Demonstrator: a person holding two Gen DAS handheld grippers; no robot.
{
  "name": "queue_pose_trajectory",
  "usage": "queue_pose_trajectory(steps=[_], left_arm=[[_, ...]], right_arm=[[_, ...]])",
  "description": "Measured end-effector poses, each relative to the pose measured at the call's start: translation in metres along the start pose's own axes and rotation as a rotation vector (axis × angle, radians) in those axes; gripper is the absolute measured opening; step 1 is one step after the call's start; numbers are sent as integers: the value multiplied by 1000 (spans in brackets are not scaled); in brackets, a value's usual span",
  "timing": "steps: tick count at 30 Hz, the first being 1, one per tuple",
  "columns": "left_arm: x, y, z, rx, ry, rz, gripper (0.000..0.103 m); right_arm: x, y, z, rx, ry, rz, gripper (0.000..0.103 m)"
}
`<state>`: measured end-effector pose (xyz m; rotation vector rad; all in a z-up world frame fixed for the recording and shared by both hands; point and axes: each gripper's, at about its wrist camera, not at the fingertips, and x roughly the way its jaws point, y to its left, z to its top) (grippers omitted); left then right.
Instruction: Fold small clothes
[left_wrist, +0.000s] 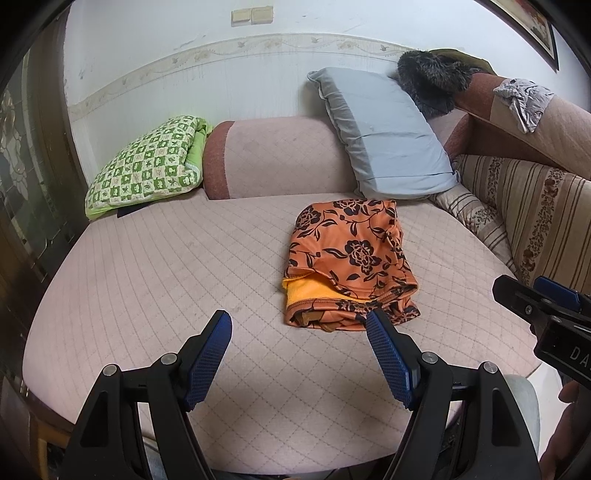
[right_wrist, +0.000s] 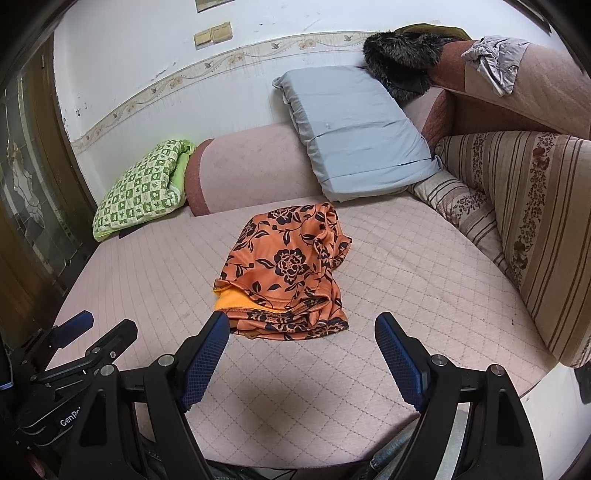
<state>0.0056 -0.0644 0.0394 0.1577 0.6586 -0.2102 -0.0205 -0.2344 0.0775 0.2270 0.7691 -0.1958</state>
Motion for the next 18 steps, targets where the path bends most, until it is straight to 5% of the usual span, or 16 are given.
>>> queue_pose_trajectory(steps=[18], left_arm=[[26,5,7,4,9,-8,75]], right_arm=[[22,-6,5,5,23,-14,83]])
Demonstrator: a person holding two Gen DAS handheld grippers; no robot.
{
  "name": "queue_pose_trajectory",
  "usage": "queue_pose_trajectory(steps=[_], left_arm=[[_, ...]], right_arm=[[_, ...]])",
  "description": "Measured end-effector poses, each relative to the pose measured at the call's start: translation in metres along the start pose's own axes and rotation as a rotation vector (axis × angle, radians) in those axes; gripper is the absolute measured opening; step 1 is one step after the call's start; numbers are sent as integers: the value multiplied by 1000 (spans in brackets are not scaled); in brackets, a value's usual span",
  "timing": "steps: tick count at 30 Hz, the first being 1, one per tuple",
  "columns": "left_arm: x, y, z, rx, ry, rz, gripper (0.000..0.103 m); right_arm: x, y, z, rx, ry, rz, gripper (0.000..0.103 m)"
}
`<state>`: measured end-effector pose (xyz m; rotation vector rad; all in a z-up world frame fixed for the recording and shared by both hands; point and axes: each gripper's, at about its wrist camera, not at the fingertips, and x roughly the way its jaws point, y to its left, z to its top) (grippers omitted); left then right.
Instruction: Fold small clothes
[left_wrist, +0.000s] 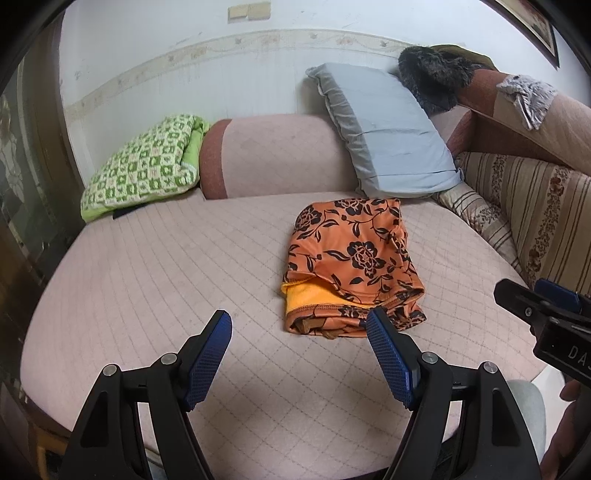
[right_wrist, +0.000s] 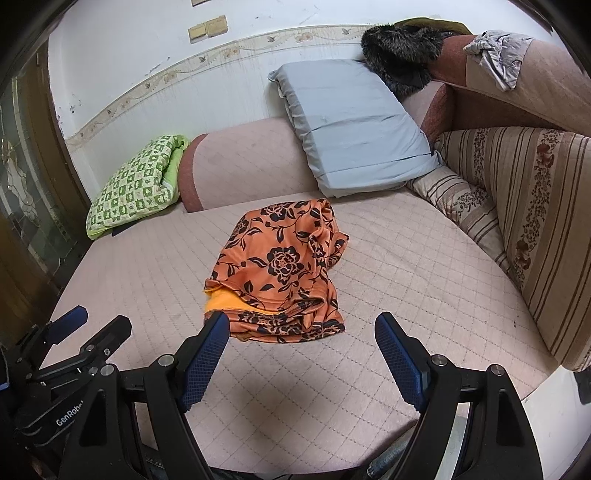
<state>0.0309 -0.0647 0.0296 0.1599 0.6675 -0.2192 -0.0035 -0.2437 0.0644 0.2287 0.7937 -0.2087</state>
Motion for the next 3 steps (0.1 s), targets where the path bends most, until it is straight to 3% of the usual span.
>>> queue_pose_trajectory(steps=[3], left_arm=[[3,0,3,15,-32,17,74]], right_arm=[[7,-4,1,7,8,-4,83]])
